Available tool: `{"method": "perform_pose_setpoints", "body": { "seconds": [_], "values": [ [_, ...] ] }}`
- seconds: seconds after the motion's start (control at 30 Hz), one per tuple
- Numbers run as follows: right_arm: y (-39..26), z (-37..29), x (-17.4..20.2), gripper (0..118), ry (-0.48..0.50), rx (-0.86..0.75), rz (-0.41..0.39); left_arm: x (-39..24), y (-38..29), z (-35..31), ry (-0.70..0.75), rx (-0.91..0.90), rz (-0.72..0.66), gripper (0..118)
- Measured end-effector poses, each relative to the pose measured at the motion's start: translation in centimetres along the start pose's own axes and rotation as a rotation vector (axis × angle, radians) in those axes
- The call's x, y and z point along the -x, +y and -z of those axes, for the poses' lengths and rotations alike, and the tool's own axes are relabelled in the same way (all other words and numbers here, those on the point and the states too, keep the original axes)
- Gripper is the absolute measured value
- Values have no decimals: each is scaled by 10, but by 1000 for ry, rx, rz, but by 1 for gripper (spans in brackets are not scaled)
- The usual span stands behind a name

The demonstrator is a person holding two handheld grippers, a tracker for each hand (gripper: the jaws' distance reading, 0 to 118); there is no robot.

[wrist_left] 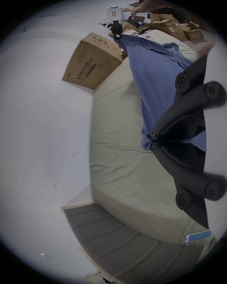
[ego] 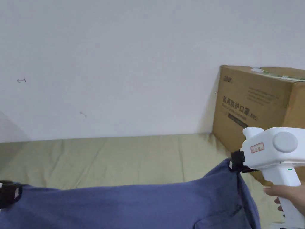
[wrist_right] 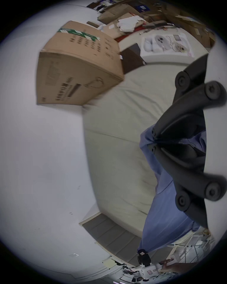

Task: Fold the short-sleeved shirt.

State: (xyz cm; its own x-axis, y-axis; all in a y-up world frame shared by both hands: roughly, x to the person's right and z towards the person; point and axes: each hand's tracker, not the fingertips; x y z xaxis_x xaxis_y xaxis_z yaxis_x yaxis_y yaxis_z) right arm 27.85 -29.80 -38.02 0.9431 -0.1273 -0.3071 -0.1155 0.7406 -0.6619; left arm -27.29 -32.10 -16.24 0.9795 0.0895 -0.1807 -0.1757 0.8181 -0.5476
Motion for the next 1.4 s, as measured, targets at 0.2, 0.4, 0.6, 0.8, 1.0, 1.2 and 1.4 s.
{"method": "perform_pose_setpoints", "body": {
  "seconds": [0.2, 0.4, 0.6, 0.8, 1.0, 1.2, 1.4],
  "values": [
    [72, -57, 15, 4, -13, -168, 45, -4, 75, -34, 33, -112, 26, 0],
    [162, -64, 38, 4, -90, -338, 1, -13, 153, -20, 94, -236, 40, 0],
    [248, -32, 57, 4, -155, -421, -3, -25, 221, 27, 144, -295, 53, 0],
    [289, -9, 72, 4, -199, -509, -30, -24, 257, 81, 201, -308, 76, 0],
    [266, 32, 69, 4, -241, -518, -61, -25, 228, 133, 199, -259, 23, 0],
    [108, 115, 37, 4, -163, -311, 49, -30, 99, 189, 112, -46, -46, 0],
    [-121, 182, -12, 4, -129, 140, 69, -22, -90, 207, 54, 229, -108, 0]
  ]
}}
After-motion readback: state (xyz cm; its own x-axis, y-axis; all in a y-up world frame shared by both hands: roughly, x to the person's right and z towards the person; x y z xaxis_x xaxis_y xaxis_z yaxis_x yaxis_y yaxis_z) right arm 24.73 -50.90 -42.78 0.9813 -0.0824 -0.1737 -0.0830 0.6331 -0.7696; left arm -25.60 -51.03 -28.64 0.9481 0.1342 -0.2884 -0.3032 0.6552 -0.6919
